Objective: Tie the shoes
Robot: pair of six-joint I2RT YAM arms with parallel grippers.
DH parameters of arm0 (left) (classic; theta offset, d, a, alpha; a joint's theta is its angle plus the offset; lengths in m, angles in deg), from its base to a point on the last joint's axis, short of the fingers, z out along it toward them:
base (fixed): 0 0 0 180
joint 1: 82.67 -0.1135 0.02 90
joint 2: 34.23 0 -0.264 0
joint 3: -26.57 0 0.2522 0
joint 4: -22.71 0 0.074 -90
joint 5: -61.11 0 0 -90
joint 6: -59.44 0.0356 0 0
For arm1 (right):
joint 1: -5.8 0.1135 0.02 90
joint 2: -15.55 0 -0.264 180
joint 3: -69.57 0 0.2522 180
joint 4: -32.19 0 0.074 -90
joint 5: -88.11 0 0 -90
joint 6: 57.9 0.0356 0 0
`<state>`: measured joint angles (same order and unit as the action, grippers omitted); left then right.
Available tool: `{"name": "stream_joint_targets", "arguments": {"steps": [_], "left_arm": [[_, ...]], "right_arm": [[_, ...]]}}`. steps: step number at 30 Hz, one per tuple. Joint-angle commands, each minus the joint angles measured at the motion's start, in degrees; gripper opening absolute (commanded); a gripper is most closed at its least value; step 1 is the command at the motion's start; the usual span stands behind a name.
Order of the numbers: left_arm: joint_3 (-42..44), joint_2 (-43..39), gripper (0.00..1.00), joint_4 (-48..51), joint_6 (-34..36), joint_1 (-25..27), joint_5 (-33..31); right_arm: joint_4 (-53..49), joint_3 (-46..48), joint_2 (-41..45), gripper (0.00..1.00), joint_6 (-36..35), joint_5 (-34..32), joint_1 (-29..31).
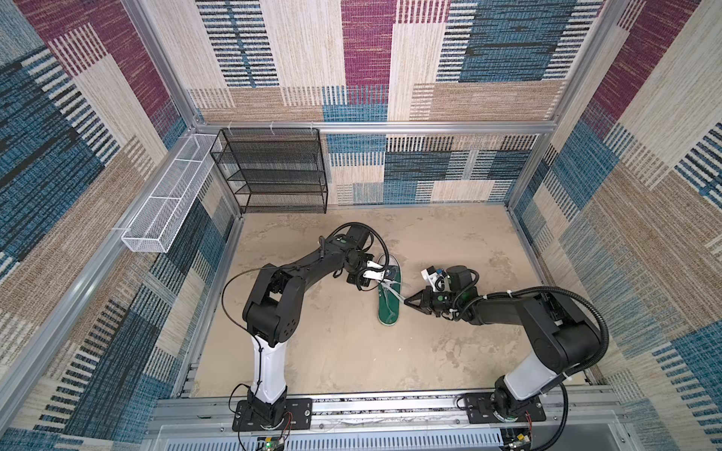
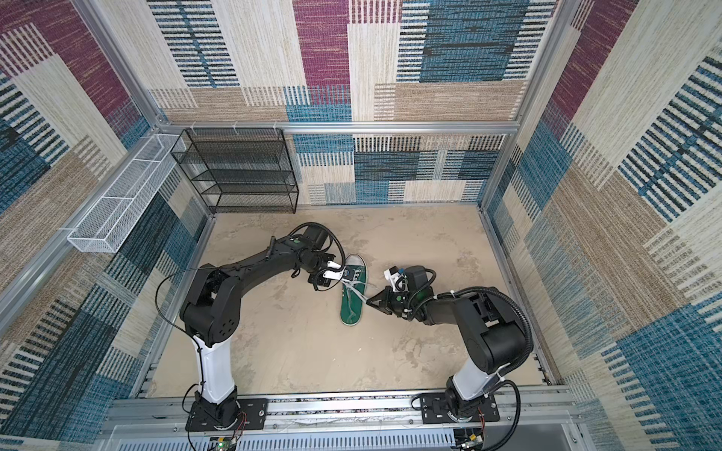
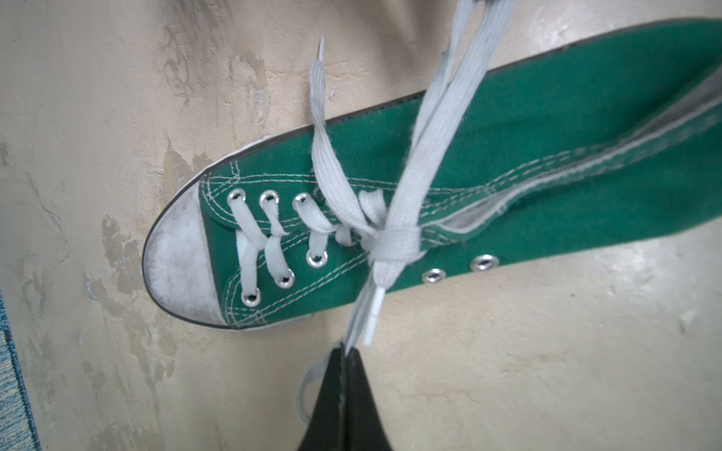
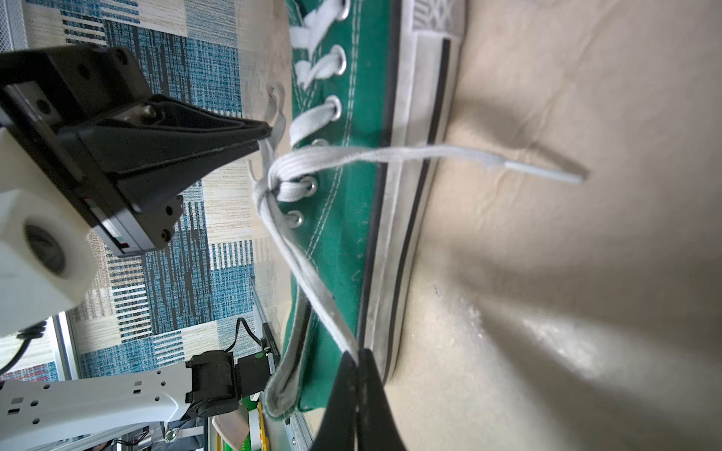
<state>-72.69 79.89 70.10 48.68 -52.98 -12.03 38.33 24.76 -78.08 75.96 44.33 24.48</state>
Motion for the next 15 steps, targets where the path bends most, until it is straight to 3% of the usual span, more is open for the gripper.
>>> {"name": "stream_joint_targets", "arguments": {"steps": [1,2,3,4,7,9,13,15], "left_arm": [[0.4,-0.5,0.0,-0.8,-1.5,-0.5,-1.0],[0.7,-1.0,0.0,-0.8,-1.2,-0.4,0.3],[1.0,-1.5,0.0,-0.9,-1.4,-0.4,1.7],[1.1,-2.0,0.0,-0.8,-2.1,-0.4,3.2],[1.1,-3.7,0.35,-1.7,-5.6,-0.7,6.0],[1.4,-4.8,0.49,-2.7,-7.9,-1.2,6.8],[2.1,-7.3,0.62,-3.4,-12.5,-3.7,10.2],[3.5,-9.2,0.64,-4.8,-15.2,-4.8,12.4]], "right_arm": [[-1.4,-0.5,0.0,0.0,-1.0,0.0,0.0],[-1.9,-1.2,-0.2,0.01,-1.4,0.1,0.0],[-1.9,-1.7,-0.2,0.15,-1.6,0.3,0.0],[-2.2,-2.4,-0.1,0.21,-2.1,0.4,-0.1],[-4.1,-4.0,0.2,0.3,-3.0,-0.4,-0.1],[-4.7,-4.2,0.3,0.31,-3.2,-0.8,-0.3],[-8.3,-4.2,2.0,0.35,-5.4,-2.8,-1.0],[-10.8,-4.4,3.6,0.36,-6.6,-3.6,-1.6]]}}
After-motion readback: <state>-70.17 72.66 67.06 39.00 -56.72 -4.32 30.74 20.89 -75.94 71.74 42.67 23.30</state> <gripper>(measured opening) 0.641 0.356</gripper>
